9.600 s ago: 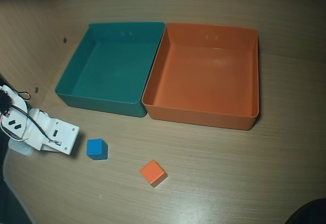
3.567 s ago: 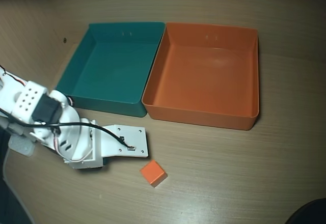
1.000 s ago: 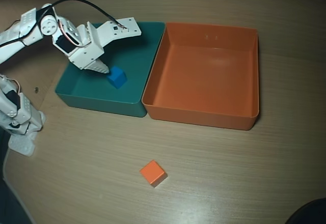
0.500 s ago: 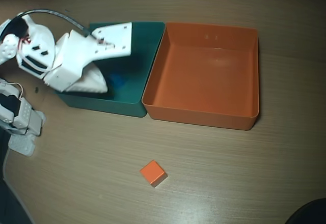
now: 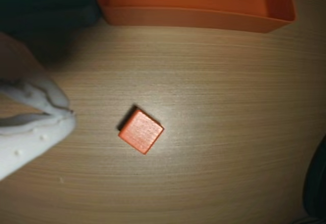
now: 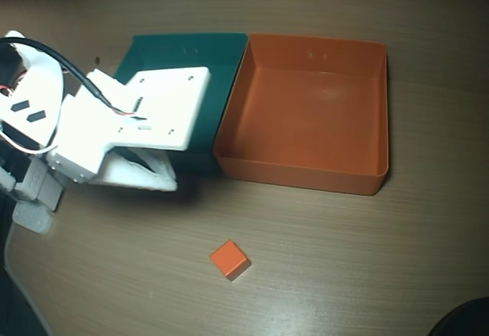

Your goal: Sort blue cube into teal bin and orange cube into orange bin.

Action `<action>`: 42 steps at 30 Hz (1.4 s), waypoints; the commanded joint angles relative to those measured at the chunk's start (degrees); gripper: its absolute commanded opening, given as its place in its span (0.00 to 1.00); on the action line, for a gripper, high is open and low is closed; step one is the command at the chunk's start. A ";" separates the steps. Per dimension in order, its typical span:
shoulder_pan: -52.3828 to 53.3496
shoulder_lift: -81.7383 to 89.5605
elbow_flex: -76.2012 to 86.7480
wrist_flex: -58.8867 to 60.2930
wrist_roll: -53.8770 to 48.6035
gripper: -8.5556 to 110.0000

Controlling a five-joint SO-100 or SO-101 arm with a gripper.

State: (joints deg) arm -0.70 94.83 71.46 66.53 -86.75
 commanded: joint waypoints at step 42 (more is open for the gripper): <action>10.02 -25.14 -12.66 0.35 16.70 0.42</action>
State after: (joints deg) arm 8.96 68.47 61.96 66.53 -70.40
